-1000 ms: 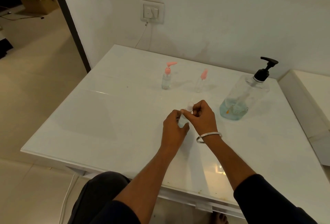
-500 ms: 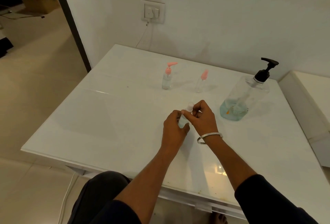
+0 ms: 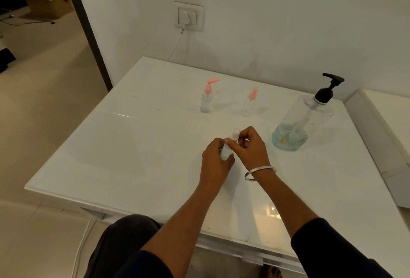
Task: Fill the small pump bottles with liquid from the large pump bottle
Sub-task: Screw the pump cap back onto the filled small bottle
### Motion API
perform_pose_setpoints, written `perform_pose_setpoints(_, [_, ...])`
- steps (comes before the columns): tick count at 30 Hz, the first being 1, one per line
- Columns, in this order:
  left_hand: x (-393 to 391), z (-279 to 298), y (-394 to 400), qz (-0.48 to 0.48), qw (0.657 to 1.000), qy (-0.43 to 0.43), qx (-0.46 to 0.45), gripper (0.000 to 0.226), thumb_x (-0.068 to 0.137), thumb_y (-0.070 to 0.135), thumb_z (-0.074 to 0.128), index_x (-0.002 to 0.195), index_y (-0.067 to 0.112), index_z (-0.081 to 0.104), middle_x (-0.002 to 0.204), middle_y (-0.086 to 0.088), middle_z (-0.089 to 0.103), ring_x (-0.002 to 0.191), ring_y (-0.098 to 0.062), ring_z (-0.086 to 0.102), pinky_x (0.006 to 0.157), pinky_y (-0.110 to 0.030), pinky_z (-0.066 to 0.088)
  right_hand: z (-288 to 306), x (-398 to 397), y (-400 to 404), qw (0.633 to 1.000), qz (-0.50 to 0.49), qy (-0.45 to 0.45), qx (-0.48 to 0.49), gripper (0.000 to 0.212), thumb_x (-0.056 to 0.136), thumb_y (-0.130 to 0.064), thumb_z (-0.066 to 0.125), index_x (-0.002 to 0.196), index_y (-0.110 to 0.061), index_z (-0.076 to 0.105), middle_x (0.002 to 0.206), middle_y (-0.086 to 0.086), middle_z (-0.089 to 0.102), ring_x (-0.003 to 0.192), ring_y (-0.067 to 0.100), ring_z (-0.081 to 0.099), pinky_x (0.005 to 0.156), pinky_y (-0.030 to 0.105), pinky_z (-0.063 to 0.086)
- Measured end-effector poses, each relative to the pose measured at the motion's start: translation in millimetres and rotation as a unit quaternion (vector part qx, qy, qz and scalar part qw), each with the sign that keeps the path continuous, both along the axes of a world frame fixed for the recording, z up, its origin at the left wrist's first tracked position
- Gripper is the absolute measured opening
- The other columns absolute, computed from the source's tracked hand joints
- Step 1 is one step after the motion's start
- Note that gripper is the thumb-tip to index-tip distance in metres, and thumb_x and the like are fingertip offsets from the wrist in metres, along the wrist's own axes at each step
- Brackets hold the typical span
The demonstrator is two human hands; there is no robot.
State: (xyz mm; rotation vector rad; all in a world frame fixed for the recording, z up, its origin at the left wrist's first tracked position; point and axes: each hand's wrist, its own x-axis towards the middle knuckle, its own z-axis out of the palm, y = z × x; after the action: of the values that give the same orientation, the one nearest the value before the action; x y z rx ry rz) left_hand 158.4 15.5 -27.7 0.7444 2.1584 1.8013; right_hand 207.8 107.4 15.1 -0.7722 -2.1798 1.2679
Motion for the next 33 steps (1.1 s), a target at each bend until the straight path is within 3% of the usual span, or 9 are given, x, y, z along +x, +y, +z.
perform_pose_setpoints(7, [0, 0, -1, -0.004, 1.0, -0.011, 0.01, 0.023, 0.079, 0.011, 0.072, 0.093, 0.019, 0.056, 0.082, 0.015, 0.059, 0.077, 0.009, 0.056, 0.068, -0.002, 0.042, 0, 10, 5, 0.999, 0.03, 0.022, -0.032, 0.033, 0.08, -0.023, 0.069, 0.11, -0.014, 0.062, 0.104, -0.001, 0.067, 0.094, 0.008, 0.064, 0.081, 0.02, 0.052])
perform_pose_setpoints(11, [0, 2, -1, -0.003, 1.0, -0.017, 0.006, 0.026, 0.078, 0.01, 0.072, 0.092, 0.022, 0.054, 0.081, 0.02, 0.056, 0.075, 0.011, 0.055, 0.067, 0.0, 0.04, 1, 6, 5, 0.997, 0.013, 0.033, -0.062, 0.032, 0.076, -0.02, 0.074, 0.105, -0.009, 0.066, 0.097, 0.004, 0.07, 0.087, 0.005, 0.067, 0.076, 0.012, 0.052])
perform_pose_setpoints(16, [1, 2, 0, 0.001, 1.0, -0.01, -0.007, 0.029, 0.079, 0.01, 0.073, 0.094, 0.023, 0.052, 0.082, 0.022, 0.053, 0.075, 0.007, 0.055, 0.07, 0.001, 0.04, -3, -1, 2, 0.996, -0.036, 0.046, -0.067, 0.031, 0.067, -0.025, 0.081, 0.086, -0.016, 0.059, 0.087, 0.005, 0.066, 0.083, 0.018, 0.065, 0.076, 0.024, 0.054])
perform_pose_setpoints(24, [0, 0, 0, 0.0, 1.0, -0.011, -0.004, 0.026, 0.079, 0.011, 0.073, 0.095, 0.022, 0.055, 0.085, 0.016, 0.057, 0.075, 0.008, 0.056, 0.069, 0.001, 0.04, -5, 12, 5, 0.998, 0.041, 0.015, -0.043, 0.037, 0.08, -0.021, 0.069, 0.115, -0.012, 0.061, 0.108, 0.003, 0.067, 0.1, 0.01, 0.064, 0.088, 0.022, 0.053])
perform_pose_setpoints(29, [0, 0, 1, 0.005, 1.0, -0.013, -0.007, 0.024, 0.08, 0.012, 0.072, 0.095, 0.02, 0.055, 0.085, 0.013, 0.058, 0.074, 0.004, 0.056, 0.069, 0.001, 0.04, -4, 4, -1, 0.998, -0.024, 0.045, -0.041, 0.027, 0.072, -0.023, 0.077, 0.092, -0.015, 0.06, 0.091, 0.004, 0.068, 0.087, 0.013, 0.066, 0.077, 0.016, 0.053])
perform_pose_setpoints(33, [0, 0, 1, 0.006, 1.0, -0.011, -0.005, 0.025, 0.079, 0.01, 0.073, 0.093, 0.021, 0.054, 0.083, 0.017, 0.057, 0.075, 0.009, 0.056, 0.07, 0.0, 0.041, -5, 0, -3, 0.997, -0.043, 0.035, -0.044, 0.032, 0.069, -0.026, 0.079, 0.09, -0.016, 0.057, 0.089, 0.002, 0.065, 0.083, 0.014, 0.064, 0.074, 0.017, 0.052])
